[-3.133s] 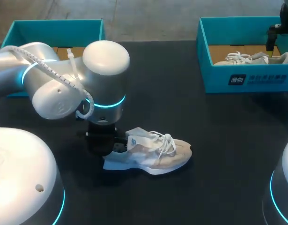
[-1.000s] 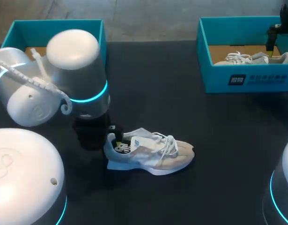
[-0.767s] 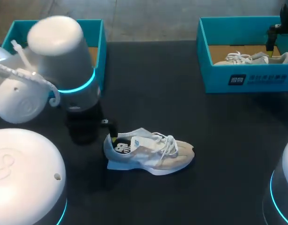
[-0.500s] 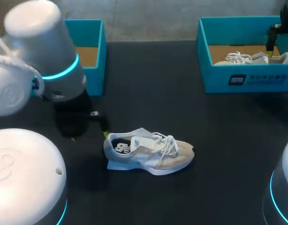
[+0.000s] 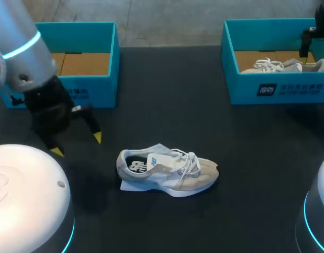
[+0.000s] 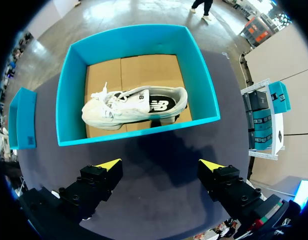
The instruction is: Take the shoe out of the shoebox, open the shoe tongue, remove and reinsert the insole, then place the shoe into the shoebox
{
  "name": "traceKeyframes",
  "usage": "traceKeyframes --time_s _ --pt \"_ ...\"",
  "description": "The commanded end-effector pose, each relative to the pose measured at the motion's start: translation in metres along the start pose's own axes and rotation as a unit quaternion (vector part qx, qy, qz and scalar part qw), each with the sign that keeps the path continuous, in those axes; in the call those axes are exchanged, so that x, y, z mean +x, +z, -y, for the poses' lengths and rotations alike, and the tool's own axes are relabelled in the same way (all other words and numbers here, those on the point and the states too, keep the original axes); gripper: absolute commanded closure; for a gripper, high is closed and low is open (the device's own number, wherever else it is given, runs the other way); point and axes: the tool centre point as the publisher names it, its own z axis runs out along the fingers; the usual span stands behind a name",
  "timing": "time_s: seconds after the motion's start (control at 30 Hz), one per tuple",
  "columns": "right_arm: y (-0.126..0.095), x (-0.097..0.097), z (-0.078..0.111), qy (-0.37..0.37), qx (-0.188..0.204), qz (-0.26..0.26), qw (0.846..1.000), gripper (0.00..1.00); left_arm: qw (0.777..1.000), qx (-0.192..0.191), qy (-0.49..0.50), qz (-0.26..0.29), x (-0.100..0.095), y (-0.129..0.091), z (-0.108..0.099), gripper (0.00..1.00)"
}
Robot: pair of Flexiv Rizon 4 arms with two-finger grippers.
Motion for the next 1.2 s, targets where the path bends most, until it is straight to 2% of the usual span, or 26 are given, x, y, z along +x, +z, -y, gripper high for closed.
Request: traceKeyframes --time_s 0.03,0.5,0.57,1.2 --pt "0.0 0.0 0.001 0.0 0.0 0.0 1.0 0.0 0.999 0.02 -0.032 0.017 0.007 -0.005 -0.001 0.0" --pt "0.0 0.0 0.001 0.0 0.0 0.0 1.0 0.0 0.978 0.086 -0.187 0.039 0.021 -0.005 -0.017 0.0" --pt "0.0 0.0 0.001 0.0 0.0 0.0 1.0 0.0 0.982 0.078 -0.172 0.021 0.022 -0.006 -0.018 0.0" --pt "0.0 0.0 0.001 0.0 0.0 0.0 1.0 0.0 0.982 0.078 -0.172 0.021 0.022 -0.006 -0.018 0.0"
